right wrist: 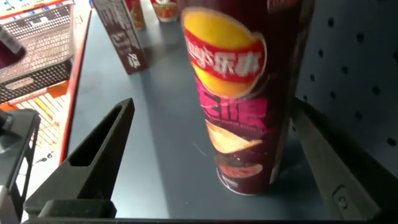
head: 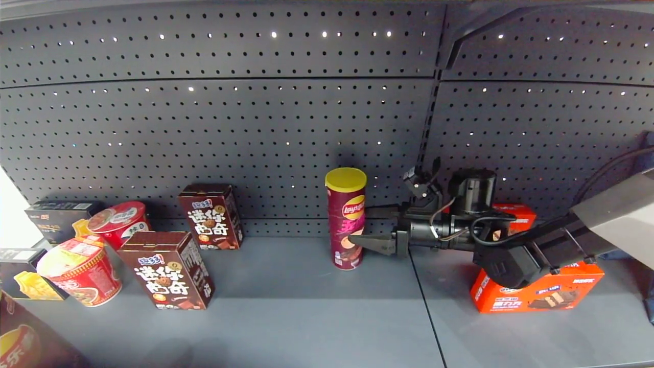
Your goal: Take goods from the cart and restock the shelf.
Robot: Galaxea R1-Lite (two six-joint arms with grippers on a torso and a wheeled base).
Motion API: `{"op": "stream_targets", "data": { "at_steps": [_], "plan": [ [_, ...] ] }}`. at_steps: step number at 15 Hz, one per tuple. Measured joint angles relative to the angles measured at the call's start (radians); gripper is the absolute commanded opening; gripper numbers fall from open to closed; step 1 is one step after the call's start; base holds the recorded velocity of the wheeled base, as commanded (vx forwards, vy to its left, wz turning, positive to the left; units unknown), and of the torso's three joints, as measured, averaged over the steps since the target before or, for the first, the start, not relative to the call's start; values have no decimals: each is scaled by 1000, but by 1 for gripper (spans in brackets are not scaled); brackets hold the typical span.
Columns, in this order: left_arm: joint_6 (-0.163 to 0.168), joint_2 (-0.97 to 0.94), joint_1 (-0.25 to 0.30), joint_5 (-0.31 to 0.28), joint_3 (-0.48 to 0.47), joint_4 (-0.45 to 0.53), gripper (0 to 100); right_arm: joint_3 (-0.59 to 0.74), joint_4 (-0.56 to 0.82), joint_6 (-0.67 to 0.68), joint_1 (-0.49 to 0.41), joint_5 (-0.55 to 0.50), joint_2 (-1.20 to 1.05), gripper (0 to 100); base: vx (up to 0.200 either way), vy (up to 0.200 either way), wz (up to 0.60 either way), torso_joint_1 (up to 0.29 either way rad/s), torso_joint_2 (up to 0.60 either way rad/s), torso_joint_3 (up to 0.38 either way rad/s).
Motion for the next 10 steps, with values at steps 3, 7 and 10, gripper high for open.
{"op": "stream_targets", "data": {
  "at_steps": [3,7,10],
  "plan": [
    [1,-15,1,1,11,1,0,-6,-1,0,-6,0,24,100,0,0,0,0,0,0],
    [1,-25,2,1,20,1,0,-6,-4,0,-11,0,45,100,0,0,0,0,0,0],
    [1,-34,3,6,22,1,0,-14,-6,0,-13,0,66,100,0,0,0,0,0,0]
  ]
}}
